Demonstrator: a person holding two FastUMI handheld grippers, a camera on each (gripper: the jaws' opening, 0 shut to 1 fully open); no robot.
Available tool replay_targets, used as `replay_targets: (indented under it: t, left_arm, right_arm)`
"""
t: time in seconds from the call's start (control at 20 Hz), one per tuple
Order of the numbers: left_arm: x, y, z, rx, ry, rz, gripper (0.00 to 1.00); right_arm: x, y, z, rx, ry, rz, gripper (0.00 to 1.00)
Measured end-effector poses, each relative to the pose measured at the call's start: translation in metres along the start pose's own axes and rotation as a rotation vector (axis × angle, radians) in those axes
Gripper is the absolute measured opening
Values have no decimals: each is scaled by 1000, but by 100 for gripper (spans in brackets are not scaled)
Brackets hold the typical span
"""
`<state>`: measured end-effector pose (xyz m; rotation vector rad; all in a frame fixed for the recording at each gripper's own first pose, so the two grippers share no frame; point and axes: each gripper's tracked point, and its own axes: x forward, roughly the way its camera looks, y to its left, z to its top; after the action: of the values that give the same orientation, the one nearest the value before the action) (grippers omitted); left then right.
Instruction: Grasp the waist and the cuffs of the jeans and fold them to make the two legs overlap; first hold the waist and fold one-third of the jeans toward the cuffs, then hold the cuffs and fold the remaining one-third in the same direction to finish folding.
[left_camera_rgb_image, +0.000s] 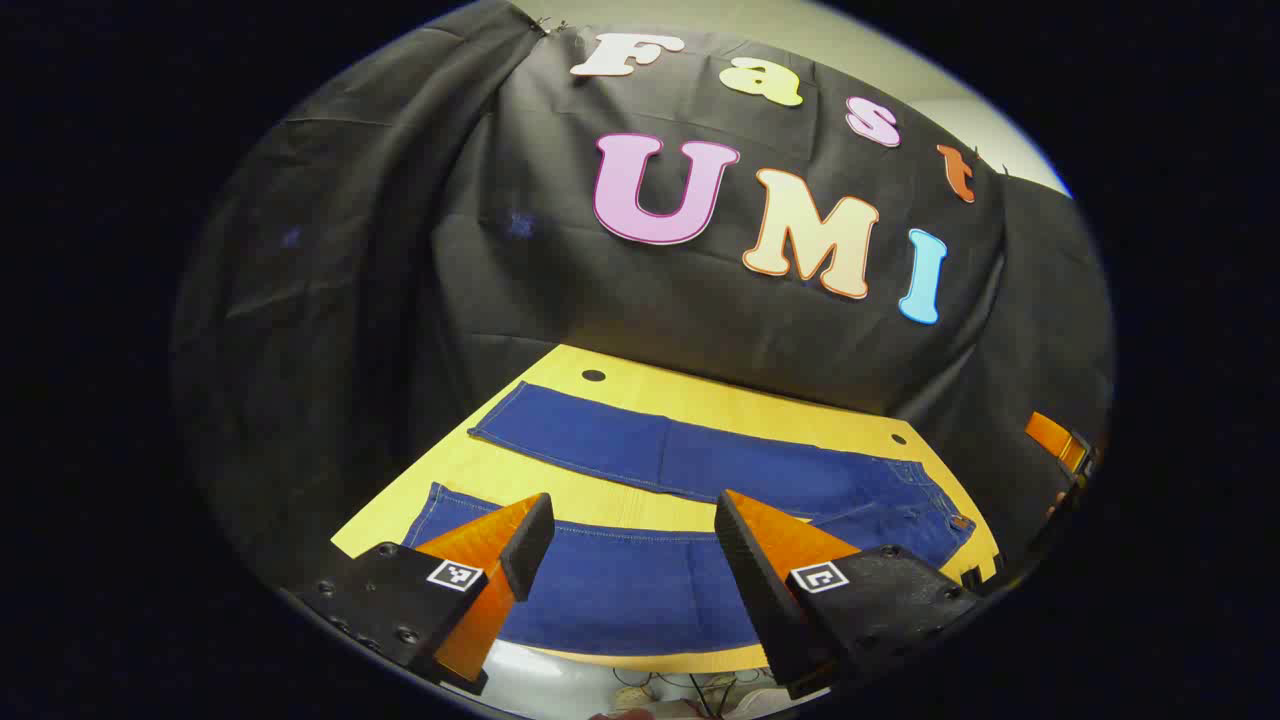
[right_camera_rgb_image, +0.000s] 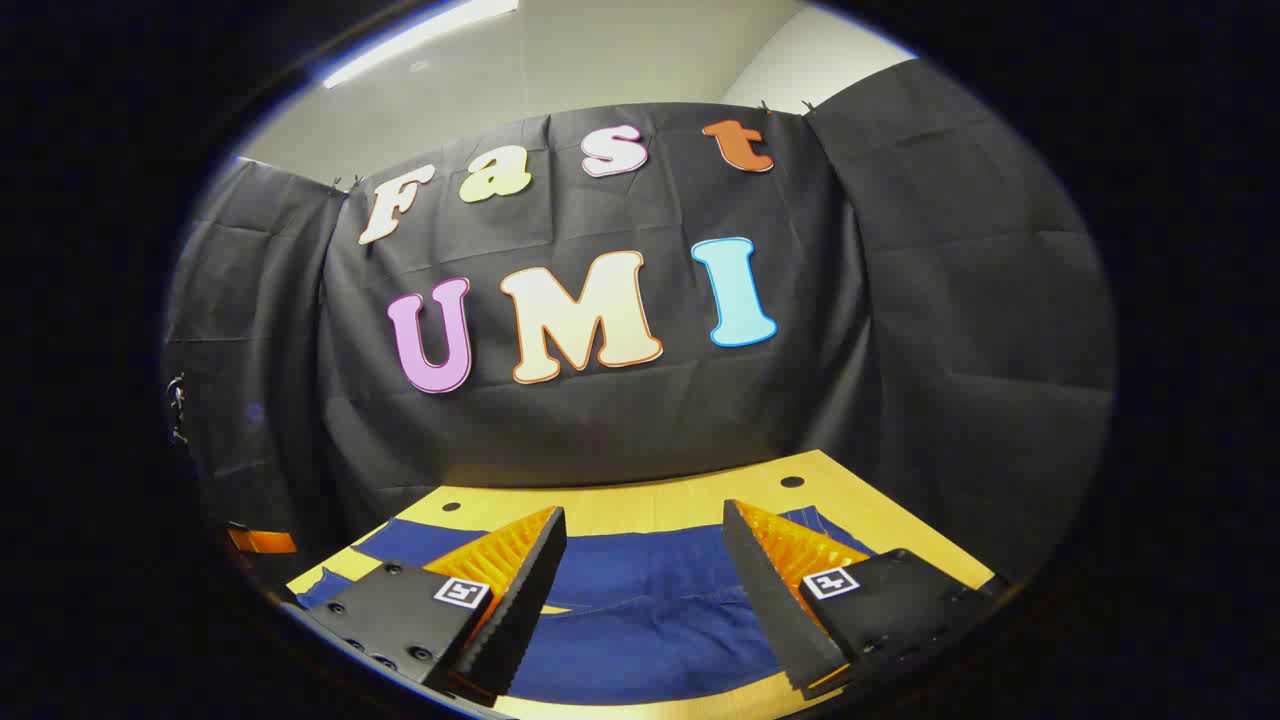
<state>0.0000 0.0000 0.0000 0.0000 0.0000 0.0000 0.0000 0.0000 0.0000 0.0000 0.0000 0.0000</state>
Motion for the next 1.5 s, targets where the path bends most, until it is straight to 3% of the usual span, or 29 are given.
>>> replay_targets:
  t: [0.15,0.2,0.45,0.7,0.8,0.85,0.9,1.0,1.15,1.2,1.25,1.3,1.35,1.45,1.5]
  left_arm:
    - [-2,7,-5,29,20,-18,96]
    - [-1,10,-7,37,25,-23,95]
    - [5,19,-21,76,72,-69,95]
    - [7,14,-53,97,159,-179,96]
    - [8,15,-74,150,219,-236,96]
    - [7,17,-86,180,256,-257,96]
    - [9,20,-95,202,278,-276,96]
    - [10,23,-115,234,336,-322,96]
    - [11,35,-139,291,426,-366,96]
    - [11,38,-145,316,449,-379,96]
    - [10,42,-150,341,478,-390,96]
    - [9,46,-158,370,507,-402,96]
    - [8,49,-164,409,530,-415,96]
    - [7,56,-174,496,573,-440,96]
    - [7,59,-182,524,594,-454,96]
  right_arm:
    - [-8,3,-8,0,5,-20,97]
    - [-10,3,-10,-1,7,-26,93]
    - [-19,3,-17,-4,23,-51,97]
    - [-25,-1,-23,-11,51,-67,98]
    - [-27,-3,-26,-16,65,-70,93]
    - [-28,-3,-29,-18,74,-69,97]
    - [-29,-3,-31,-20,81,-68,93]
    - [-33,-3,-34,-28,94,-68,98]
    - [-38,-4,-44,-52,123,-70,98]
    - [-39,-4,-47,-58,132,-71,93]
    - [-42,-5,-51,-61,142,-72,98]
    - [-44,-5,-55,-60,156,-71,93]
    - [-47,-6,-60,-60,167,-71,98]
    - [-52,-11,-63,-67,181,-82,93]
    - [-53,-12,-64,-68,185,-84,98]
